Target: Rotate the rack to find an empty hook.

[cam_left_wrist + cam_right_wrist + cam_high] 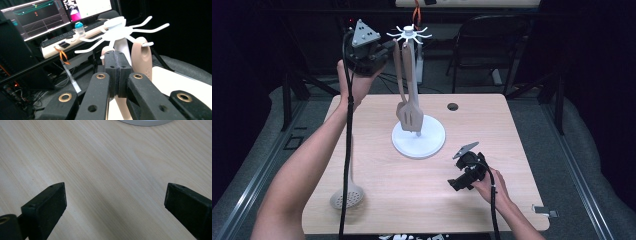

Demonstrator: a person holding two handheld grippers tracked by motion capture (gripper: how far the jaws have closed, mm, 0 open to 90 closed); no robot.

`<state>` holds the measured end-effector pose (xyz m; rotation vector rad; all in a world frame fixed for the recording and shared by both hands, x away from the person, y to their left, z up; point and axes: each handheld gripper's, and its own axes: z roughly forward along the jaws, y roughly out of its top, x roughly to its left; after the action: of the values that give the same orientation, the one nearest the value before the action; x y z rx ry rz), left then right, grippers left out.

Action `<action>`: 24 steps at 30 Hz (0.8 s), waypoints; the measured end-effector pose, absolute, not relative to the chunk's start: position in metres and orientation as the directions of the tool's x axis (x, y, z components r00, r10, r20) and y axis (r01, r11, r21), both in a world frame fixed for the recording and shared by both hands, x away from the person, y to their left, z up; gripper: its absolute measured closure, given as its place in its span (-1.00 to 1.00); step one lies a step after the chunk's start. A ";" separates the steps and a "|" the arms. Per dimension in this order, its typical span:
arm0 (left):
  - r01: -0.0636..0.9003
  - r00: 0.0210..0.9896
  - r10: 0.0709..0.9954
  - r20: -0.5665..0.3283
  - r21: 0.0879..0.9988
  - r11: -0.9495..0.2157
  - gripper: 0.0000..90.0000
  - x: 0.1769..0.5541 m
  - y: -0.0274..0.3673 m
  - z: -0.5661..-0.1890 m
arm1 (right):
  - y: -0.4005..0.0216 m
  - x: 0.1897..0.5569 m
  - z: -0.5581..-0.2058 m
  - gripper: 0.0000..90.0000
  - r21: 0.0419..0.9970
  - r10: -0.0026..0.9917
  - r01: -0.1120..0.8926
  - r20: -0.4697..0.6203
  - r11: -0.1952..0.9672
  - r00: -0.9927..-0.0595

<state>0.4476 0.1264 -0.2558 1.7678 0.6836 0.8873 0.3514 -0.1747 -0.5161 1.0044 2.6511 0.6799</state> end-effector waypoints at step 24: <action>0.043 0.585 0.776 0.235 0.947 -0.319 1.00 0.440 0.135 -0.261 | -0.174 0.351 -0.517 -0.91 0.493 0.665 0.558 -0.055 0.667 -0.745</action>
<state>0.4398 0.1353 -0.2613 1.7540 0.6766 0.8630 0.3514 -0.1739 -0.5170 0.9888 2.6524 0.6715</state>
